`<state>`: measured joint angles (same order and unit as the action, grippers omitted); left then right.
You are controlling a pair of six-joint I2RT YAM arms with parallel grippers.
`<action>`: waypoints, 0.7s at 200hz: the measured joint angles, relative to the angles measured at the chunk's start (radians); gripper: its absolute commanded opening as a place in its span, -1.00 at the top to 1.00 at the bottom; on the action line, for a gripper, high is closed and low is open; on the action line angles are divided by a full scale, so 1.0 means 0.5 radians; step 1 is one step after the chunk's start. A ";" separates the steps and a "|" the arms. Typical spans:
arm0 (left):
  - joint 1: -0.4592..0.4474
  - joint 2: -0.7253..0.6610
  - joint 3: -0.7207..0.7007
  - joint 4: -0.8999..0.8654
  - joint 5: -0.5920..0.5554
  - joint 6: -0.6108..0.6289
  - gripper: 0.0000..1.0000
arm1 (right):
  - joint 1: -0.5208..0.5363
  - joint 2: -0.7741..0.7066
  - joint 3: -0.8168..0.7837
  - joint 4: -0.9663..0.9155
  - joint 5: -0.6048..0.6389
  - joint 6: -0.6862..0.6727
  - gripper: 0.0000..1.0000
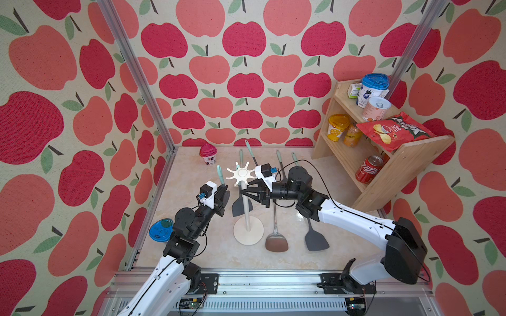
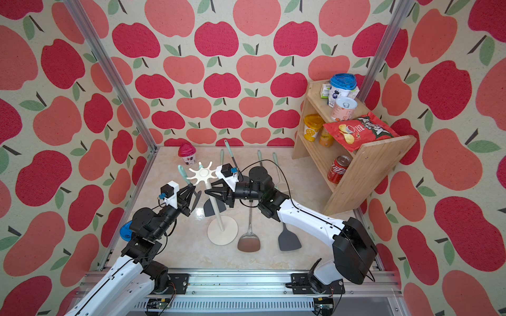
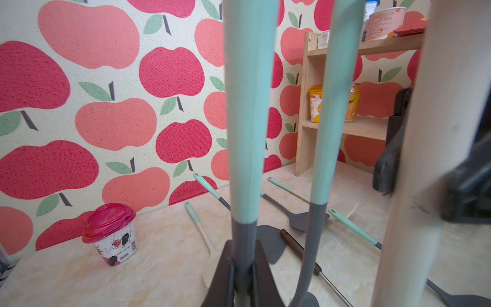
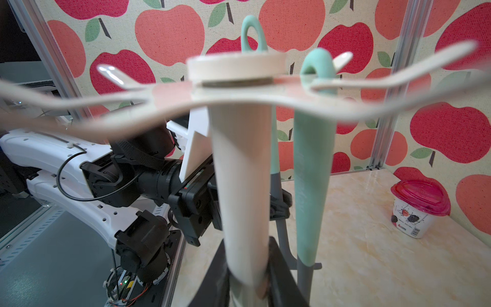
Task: Take the spatula off the kitchen utensil rack
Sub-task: Take off the spatula from the rack.
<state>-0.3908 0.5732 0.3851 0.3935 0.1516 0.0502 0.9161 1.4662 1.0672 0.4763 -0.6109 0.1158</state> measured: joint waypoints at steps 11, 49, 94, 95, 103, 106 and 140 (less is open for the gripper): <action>0.000 -0.046 -0.006 -0.002 -0.059 -0.018 1.00 | 0.000 -0.001 0.000 0.000 0.004 0.001 1.00; 0.001 -0.127 -0.015 -0.037 -0.248 -0.052 1.00 | 0.000 -0.001 0.000 0.000 0.016 0.002 1.00; 0.042 -0.175 -0.049 -0.129 -0.489 -0.122 1.00 | 0.002 -0.005 0.000 -0.009 0.037 0.002 1.00; 0.043 -0.174 -0.049 -0.134 -0.496 -0.124 1.00 | 0.002 -0.005 0.000 -0.009 0.037 0.002 1.00; 0.057 -0.162 -0.046 -0.163 -0.537 -0.135 1.00 | 0.002 -0.005 0.000 -0.009 0.038 0.002 1.00; 0.063 -0.152 -0.041 -0.177 -0.552 -0.142 1.00 | 0.002 -0.005 0.000 -0.009 0.038 0.002 1.00; 0.144 0.083 0.184 -0.475 -0.673 -0.234 1.00 | 0.002 -0.008 -0.001 -0.012 0.039 0.002 1.00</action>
<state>-0.3187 0.6147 0.4770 0.1562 -0.1848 -0.0669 0.9173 1.4624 1.0668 0.4702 -0.5915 0.1165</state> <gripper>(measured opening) 0.106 0.232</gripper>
